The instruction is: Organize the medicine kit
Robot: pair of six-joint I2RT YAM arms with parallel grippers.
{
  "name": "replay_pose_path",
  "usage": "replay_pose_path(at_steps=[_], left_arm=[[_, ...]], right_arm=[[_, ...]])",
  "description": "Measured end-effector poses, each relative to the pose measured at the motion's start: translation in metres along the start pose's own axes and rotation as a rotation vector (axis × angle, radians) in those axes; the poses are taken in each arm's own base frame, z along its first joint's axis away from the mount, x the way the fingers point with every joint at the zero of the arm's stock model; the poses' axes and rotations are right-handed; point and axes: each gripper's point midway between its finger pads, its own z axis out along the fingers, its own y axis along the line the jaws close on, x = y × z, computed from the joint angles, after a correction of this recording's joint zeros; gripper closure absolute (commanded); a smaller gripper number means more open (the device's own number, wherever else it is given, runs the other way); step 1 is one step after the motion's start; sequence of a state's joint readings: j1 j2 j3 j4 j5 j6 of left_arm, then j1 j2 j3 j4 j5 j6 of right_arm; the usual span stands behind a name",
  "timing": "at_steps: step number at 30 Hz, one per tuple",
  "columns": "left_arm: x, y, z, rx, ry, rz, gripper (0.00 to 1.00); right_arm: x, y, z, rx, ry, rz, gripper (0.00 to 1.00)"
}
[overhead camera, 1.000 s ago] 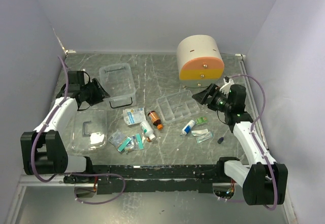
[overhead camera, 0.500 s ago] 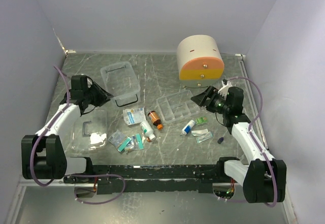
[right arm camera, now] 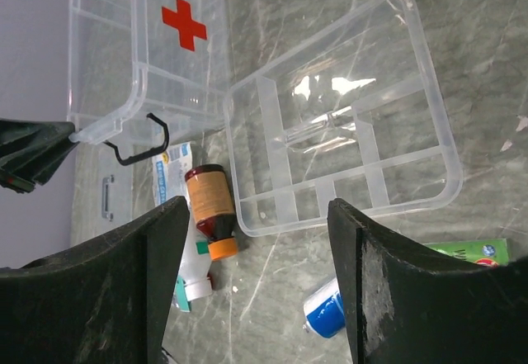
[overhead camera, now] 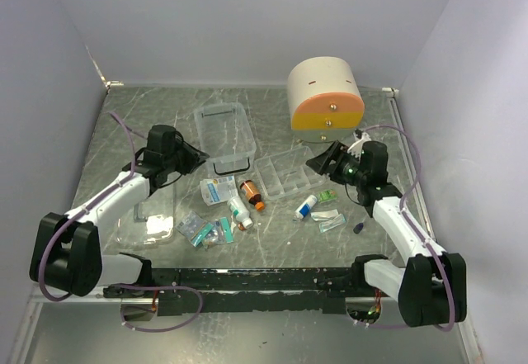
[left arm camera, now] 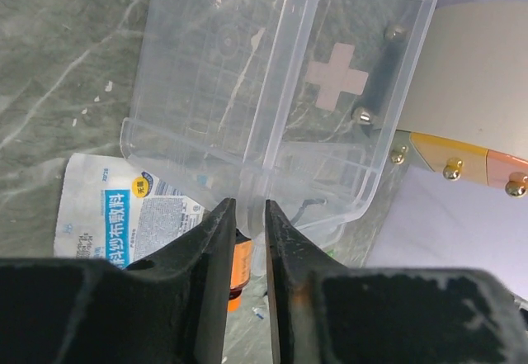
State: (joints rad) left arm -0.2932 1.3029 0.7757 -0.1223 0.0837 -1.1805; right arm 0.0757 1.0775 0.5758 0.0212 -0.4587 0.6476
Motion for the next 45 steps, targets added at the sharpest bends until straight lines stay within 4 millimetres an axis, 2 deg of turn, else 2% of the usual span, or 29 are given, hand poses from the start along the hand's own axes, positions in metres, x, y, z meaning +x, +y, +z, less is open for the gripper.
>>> replay_pose_path(at_steps=[5,11,14,17,22,25,28,32,34,37,40,45], left_arm=[[-0.004,0.002,0.002,-0.023,-0.045,-0.005,0.54],[-0.009,0.013,0.004,-0.063,-0.075,0.071,0.24],[-0.011,0.019,0.002,-0.094,-0.076,0.145,0.21],[-0.027,0.004,-0.002,-0.109,-0.102,0.269,0.24],[-0.063,-0.049,-0.005,-0.079,-0.161,0.503,0.39],[-0.077,-0.078,0.008,-0.053,-0.156,0.634,0.49],[-0.086,-0.094,0.038,-0.056,-0.125,0.74,0.56],[-0.083,-0.085,0.087,-0.091,-0.043,0.821,0.61],[-0.078,-0.072,0.11,-0.12,0.005,0.842,0.61],[-0.074,-0.053,0.131,-0.177,0.053,0.847,0.59],[-0.078,-0.042,0.142,-0.228,0.057,0.835,0.55],[-0.092,-0.035,0.138,-0.303,0.008,0.789,0.56]], right_arm=[[0.02,0.004,0.01,0.006,0.059,-0.012,0.32],[0.035,0.01,0.017,0.008,0.1,-0.037,0.32],[0.04,0.012,0.021,0.02,0.114,-0.058,0.32],[0.044,0.016,0.023,0.028,0.125,-0.084,0.32],[0.053,0.026,0.028,0.03,0.141,-0.125,0.35],[0.063,0.032,0.033,0.028,0.167,-0.142,0.37],[0.082,0.044,0.039,0.022,0.209,-0.168,0.4],[0.106,0.073,0.048,-0.008,0.253,-0.217,0.43],[0.113,0.092,0.054,-0.026,0.253,-0.246,0.46],[0.124,0.118,0.065,-0.053,0.256,-0.28,0.5],[0.143,0.146,0.081,-0.082,0.271,-0.32,0.53],[0.172,0.179,0.105,-0.117,0.303,-0.358,0.58]])
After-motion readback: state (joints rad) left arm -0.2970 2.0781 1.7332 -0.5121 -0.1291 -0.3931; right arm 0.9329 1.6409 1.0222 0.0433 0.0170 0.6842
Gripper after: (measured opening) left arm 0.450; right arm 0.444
